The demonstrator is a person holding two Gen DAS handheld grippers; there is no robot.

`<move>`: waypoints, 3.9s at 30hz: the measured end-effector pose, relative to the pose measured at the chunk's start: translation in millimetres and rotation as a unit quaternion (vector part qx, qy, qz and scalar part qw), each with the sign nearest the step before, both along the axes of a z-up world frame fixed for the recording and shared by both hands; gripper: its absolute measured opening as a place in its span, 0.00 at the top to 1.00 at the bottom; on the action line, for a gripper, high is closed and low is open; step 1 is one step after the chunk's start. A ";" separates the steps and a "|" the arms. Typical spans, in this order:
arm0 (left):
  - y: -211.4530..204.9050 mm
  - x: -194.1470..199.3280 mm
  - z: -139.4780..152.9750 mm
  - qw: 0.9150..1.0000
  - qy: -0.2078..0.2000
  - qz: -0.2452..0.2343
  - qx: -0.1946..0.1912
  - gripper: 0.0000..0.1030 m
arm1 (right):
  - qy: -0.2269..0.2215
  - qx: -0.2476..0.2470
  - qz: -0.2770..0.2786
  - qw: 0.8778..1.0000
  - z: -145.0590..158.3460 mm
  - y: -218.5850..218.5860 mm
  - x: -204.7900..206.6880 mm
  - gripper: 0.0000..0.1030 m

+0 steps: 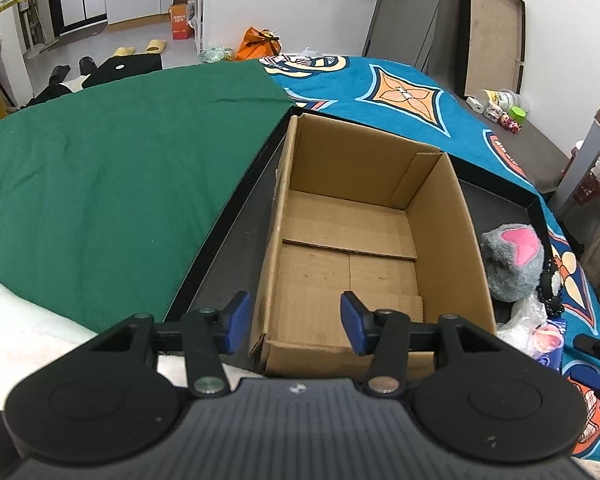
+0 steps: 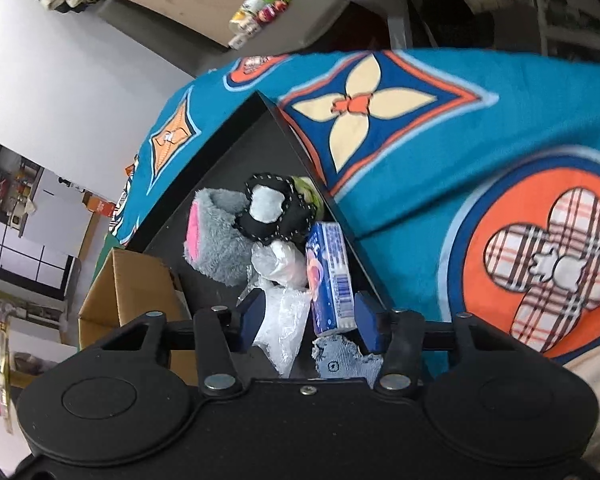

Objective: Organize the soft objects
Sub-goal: 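Reach the right gripper to the blue tissue pack and grasp it, then carry the tissue pack with the right gripper into the cardboard box and release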

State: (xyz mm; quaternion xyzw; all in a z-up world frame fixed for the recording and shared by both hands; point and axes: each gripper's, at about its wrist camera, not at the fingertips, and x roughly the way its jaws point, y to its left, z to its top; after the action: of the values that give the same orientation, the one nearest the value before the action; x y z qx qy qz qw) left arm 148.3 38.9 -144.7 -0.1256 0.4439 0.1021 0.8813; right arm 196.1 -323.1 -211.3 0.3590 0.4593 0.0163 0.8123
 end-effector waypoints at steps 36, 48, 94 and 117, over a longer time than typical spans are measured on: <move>26.3 -6.4 -12.6 1.000 0.004 -0.001 -0.014 0.88 | -0.062 -0.114 0.049 0.990 25.1 37.1 -12.6 0.82; 27.1 -11.8 -12.1 1.000 -0.028 0.007 -0.004 0.88 | -0.105 -0.133 0.069 0.983 56.3 61.7 -23.4 0.82; 58.2 -13.9 -15.7 0.996 -0.066 0.039 -0.049 0.87 | -0.155 -0.108 0.208 0.960 100.0 255.5 8.3 0.72; 44.2 -15.0 -9.0 0.998 -0.051 0.024 -0.024 0.53 | -0.131 -0.138 0.130 0.973 79.5 169.8 -8.7 0.51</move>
State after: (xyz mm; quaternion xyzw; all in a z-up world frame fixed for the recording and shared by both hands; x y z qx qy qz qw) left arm 133.3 83.1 -153.7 -0.1623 0.3973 0.1061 0.8969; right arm 187.4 -153.3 -131.8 0.1752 0.3892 0.1052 0.8982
